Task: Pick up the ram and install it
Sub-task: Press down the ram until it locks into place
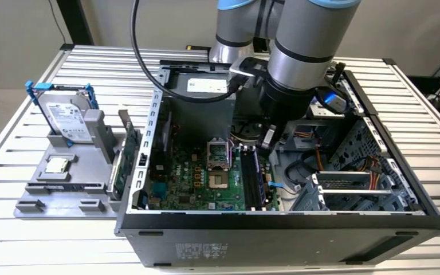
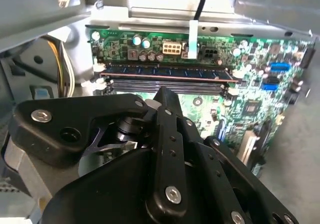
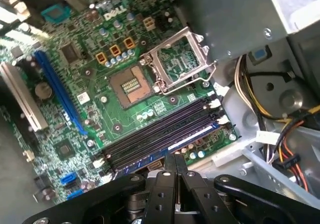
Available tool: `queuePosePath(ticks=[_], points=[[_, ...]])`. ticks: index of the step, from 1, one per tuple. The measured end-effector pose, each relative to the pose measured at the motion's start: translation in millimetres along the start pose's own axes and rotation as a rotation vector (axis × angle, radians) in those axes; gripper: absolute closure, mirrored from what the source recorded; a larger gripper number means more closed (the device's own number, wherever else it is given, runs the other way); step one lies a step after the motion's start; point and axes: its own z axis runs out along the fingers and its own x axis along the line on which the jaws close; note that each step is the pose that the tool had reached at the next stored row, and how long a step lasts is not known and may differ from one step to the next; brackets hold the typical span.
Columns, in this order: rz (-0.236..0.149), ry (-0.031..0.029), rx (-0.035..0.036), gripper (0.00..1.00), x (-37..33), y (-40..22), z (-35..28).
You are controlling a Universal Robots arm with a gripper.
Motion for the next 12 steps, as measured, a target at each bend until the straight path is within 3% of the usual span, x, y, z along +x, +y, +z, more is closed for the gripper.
queuePosePath(ticks=[12], points=[[-0.212,0.0026,0.0026,1.00,0.0,0.0,0.0]])
